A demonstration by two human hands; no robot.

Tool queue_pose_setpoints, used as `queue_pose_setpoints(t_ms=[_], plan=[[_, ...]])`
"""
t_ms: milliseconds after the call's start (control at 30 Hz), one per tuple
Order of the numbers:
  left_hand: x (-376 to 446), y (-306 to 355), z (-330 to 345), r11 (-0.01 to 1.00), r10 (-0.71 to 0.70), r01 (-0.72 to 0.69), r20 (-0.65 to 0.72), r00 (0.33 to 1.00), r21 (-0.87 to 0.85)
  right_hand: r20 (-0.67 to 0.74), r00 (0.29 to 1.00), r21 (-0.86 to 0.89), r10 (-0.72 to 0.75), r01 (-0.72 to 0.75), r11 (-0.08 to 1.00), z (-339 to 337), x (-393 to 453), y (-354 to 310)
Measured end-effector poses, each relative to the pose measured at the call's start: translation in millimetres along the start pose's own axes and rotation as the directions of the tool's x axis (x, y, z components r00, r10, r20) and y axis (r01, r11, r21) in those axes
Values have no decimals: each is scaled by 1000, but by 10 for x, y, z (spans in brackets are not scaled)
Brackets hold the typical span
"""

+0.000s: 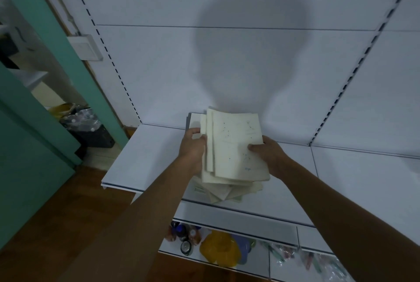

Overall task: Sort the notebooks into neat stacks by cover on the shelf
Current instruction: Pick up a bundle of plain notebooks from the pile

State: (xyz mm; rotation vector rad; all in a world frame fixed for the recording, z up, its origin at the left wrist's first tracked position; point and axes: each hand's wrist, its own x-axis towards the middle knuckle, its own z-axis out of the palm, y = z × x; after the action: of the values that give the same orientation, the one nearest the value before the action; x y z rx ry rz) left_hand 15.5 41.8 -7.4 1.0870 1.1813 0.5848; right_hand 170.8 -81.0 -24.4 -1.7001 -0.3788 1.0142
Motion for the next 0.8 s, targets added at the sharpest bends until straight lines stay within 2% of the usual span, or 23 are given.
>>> queue_pose_setpoints(t_ms=[167,333,433,500,600,667,733,800], plan=[[-167,95,20,992,52,-44,56,997,-122,-23,999,-11,-47,47,999,62,-72,-62],[-360,220,122,989,106,-88,159,982,-117,-40,994,63,-101,104,993,128,-227,-164],[-498,275,183,969,243,-247,204,948,-4,-67,970,109,-234,240,964,35,-337,-217],[-552,268,226,933,316,-351,289,904,80,-101,951,141,-292,304,942,-79,-429,-256],[-663,257,411,887,364,-445,404,839,125,-202,939,298,-279,330,896,-277,-549,-277],[-772,210,634,864,369,-483,473,800,142,-333,911,359,-243,360,861,-446,-636,-260],[-899,101,876,841,382,-521,524,762,145,-446,862,293,-239,393,872,-661,-728,-204],[-992,-33,1086,842,381,-527,562,734,116,-495,831,217,-253,401,890,-893,-820,-123]])
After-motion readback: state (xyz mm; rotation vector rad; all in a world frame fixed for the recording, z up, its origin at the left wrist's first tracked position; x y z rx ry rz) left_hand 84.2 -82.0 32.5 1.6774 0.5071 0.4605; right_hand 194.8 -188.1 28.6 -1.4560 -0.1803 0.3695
